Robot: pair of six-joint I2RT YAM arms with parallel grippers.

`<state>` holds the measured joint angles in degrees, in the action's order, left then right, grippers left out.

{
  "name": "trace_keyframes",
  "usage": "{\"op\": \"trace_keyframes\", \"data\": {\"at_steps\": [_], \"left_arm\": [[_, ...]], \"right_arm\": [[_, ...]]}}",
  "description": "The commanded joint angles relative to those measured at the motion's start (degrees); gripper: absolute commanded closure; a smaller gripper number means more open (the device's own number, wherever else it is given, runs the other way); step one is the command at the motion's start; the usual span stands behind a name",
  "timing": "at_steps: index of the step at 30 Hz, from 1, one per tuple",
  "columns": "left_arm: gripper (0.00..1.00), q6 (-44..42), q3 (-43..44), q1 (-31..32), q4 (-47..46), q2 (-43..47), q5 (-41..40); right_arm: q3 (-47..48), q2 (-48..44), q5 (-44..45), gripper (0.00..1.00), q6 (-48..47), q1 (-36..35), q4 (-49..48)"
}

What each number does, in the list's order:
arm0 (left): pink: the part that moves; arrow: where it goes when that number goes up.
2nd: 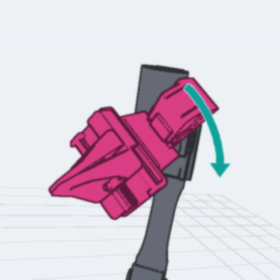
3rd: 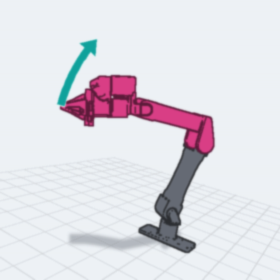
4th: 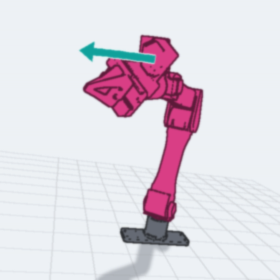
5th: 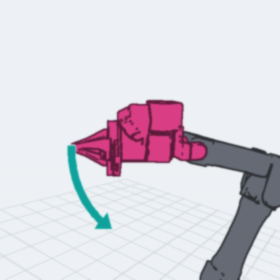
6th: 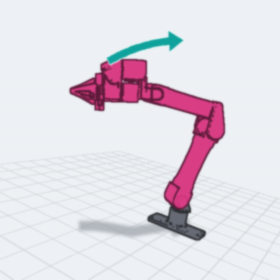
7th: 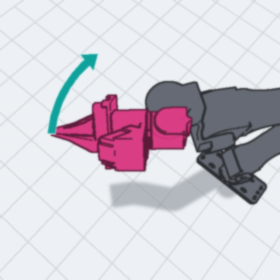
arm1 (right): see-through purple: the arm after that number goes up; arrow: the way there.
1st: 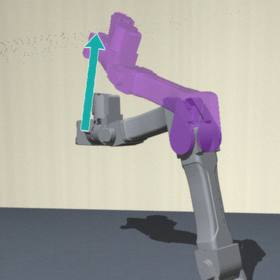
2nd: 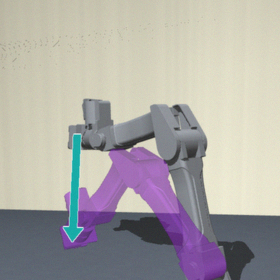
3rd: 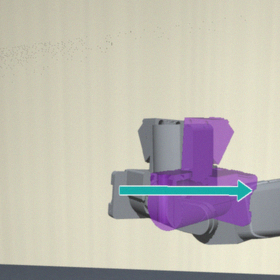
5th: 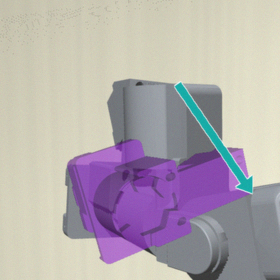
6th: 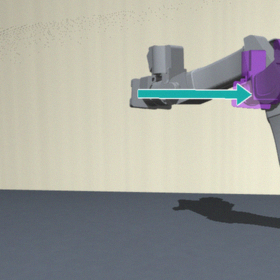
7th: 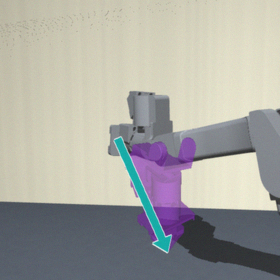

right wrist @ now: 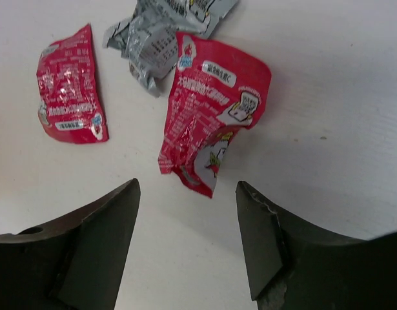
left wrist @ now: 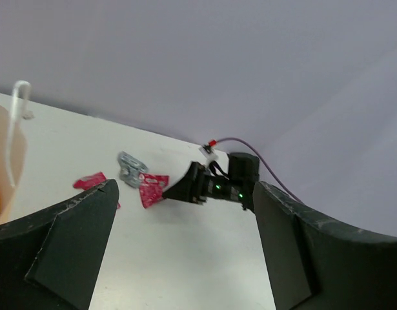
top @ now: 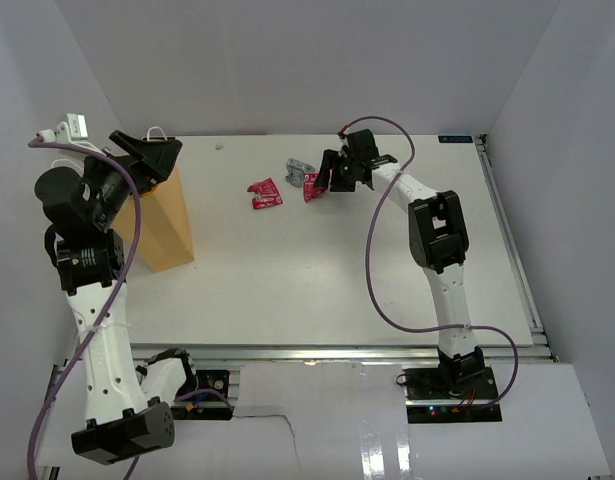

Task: Place the snacks into the paper bag

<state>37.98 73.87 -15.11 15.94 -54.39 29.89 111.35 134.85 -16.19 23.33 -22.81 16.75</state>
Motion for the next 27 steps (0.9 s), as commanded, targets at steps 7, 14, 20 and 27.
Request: {"op": "trace_keyframes", "data": {"at_steps": [7,14,20,27], "left_arm": [[0.10,6.67,-4.25,11.46,-1.62,-2.12,8.36],[0.09,5.09,-3.38,30.13,-1.79,-11.95,-4.12],[0.08,7.81,-6.36,35.32,-6.71,-18.38,-7.90],[0.02,17.30,-14.09,37.88,-15.41,-24.09,-10.20]], "right_arm": [[3.00,5.16,2.30,0.43,8.22,-0.04,-8.14],[1.86,6.22,0.72,0.55,8.40,-0.31,-10.07],[-2.53,4.11,-3.93,0.91,6.12,0.48,-11.92],[-15.53,-7.99,-29.34,0.92,-3.35,6.53,-15.78]]}}
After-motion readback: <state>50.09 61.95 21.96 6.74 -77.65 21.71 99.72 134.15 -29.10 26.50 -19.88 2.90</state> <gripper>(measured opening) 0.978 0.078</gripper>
